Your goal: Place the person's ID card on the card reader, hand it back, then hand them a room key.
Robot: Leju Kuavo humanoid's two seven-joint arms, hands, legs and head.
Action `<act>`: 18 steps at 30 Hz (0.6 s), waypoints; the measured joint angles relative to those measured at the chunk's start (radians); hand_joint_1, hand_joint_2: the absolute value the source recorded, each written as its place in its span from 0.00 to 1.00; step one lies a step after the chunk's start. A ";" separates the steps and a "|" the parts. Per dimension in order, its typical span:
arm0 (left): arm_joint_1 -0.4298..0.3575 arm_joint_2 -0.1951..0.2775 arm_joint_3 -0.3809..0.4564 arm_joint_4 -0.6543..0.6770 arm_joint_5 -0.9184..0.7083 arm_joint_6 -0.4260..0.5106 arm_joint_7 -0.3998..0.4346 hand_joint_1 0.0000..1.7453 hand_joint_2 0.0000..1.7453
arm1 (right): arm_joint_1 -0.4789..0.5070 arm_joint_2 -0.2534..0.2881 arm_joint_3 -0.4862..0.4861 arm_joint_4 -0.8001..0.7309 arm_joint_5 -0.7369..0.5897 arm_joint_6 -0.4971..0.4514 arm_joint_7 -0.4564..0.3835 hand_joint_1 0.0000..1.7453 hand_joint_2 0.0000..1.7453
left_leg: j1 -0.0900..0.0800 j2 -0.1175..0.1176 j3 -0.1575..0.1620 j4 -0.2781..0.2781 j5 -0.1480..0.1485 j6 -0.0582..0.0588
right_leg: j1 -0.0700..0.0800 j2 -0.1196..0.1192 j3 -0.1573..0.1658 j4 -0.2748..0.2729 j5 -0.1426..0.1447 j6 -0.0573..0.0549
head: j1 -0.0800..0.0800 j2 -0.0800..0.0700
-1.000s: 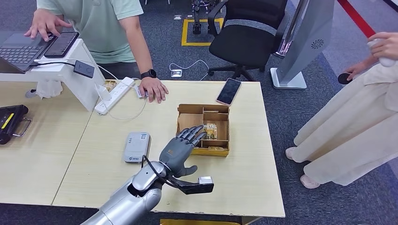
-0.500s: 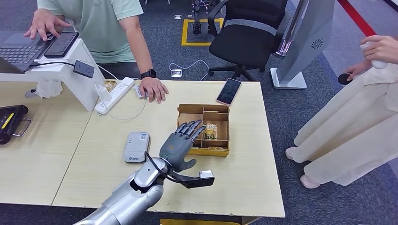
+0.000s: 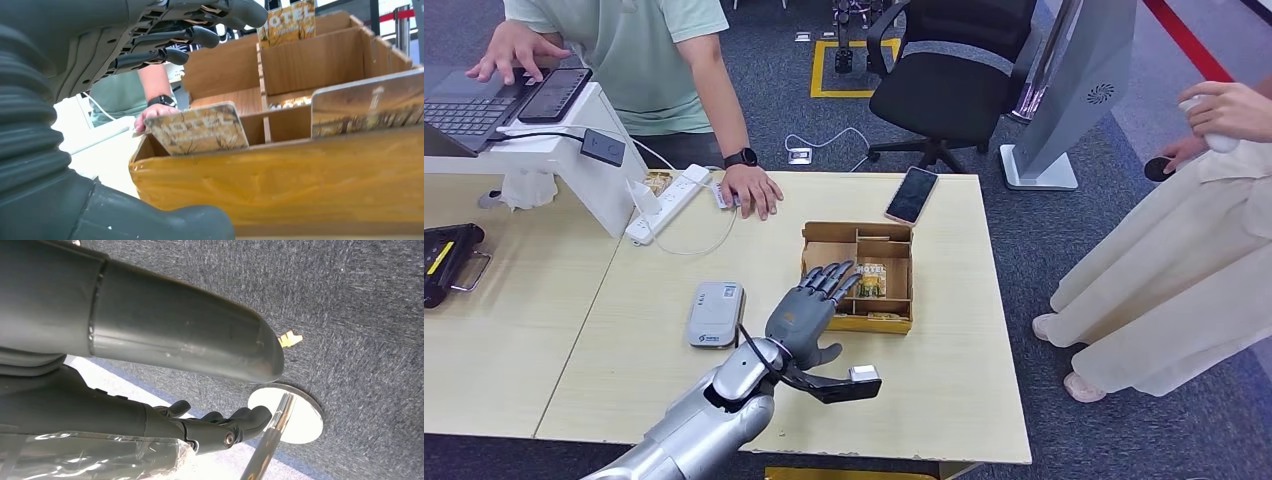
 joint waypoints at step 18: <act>-0.020 -0.009 0.004 0.049 -0.028 0.049 0.020 0.00 0.25 | 0.000 0.000 0.010 0.001 -0.006 0.000 0.003 0.00 0.00 | 0.000 0.000 0.000 0.000 0.000 0.000 | 0.000 0.000 0.000 0.000 0.000 0.000 | 0.000 0.000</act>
